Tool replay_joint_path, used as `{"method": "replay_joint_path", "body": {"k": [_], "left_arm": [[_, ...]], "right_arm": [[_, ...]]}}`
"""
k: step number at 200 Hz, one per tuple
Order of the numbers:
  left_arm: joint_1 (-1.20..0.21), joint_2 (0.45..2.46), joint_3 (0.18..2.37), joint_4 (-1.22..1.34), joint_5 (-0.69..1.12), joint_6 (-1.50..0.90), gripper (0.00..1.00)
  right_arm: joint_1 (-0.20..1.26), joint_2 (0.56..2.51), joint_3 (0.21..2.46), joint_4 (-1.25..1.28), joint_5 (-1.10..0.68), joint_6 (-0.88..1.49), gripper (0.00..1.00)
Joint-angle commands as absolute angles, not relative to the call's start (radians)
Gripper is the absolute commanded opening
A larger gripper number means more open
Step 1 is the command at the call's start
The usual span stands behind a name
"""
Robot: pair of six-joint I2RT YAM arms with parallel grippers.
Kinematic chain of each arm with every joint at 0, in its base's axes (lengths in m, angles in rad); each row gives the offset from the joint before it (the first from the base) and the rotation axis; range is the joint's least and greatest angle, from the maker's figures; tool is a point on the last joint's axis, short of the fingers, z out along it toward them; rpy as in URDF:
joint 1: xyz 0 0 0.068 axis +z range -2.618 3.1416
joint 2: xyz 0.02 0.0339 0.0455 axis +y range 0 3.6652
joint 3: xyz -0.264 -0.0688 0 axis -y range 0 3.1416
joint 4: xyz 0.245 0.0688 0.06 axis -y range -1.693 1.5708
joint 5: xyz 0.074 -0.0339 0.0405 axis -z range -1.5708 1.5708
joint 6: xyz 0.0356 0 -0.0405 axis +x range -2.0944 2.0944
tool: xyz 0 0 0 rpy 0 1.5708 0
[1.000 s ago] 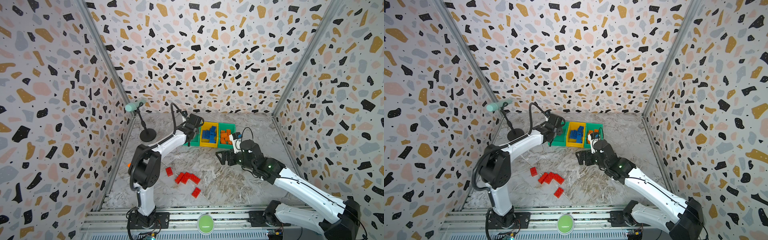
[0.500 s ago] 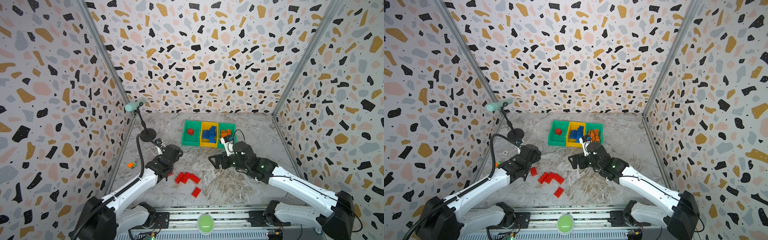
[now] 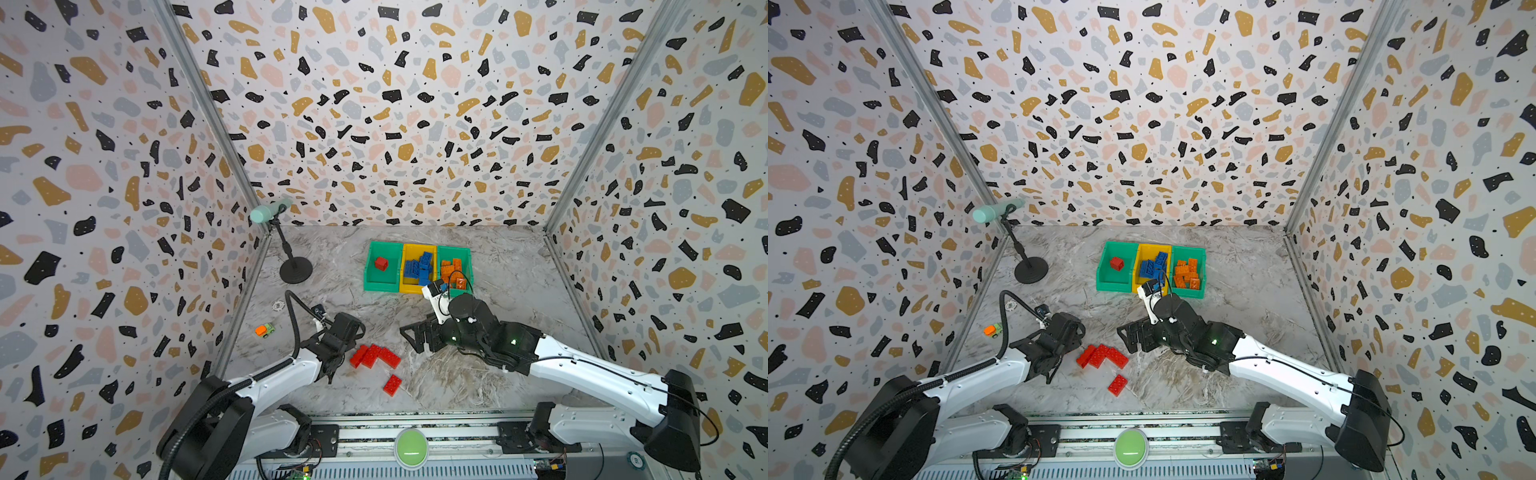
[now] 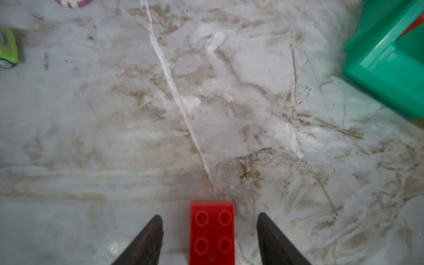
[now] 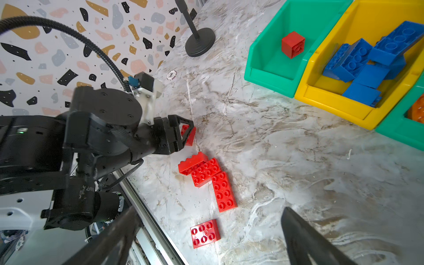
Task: Sort the legos into containers by color
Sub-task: Pick up the lego from the middle-left of the table.
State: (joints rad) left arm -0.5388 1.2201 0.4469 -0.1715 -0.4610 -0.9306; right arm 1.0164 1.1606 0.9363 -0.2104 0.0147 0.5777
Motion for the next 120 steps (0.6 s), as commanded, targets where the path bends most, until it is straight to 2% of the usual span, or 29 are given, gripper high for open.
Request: {"method": "replay_joint_path", "body": {"k": [1, 30, 64, 97, 120], "left_arm": [[-0.538, 1.253, 0.419, -0.1, -0.424, -0.929, 0.66], [-0.538, 1.279, 0.39, -0.069, -0.419, -0.931, 0.63], [-0.538, 1.324, 0.397, -0.069, -0.413, -0.924, 0.5], [-0.537, 1.324, 0.447, -0.107, -0.425, -0.906, 0.33], [-0.537, 1.321, 0.541, -0.166, -0.458, -0.856, 0.32]], "right_arm": [[1.027, 1.126, 0.955, -0.226, 0.058, 0.597, 0.99], [1.031, 1.113, 0.944, -0.231, 0.07, 0.601, 0.99], [1.031, 1.11, 0.942, -0.226, 0.087, 0.597, 0.99], [1.031, 1.114, 0.94, -0.225, 0.096, 0.588, 0.99], [1.032, 1.108, 0.931, -0.224, 0.118, 0.585, 0.99]]}}
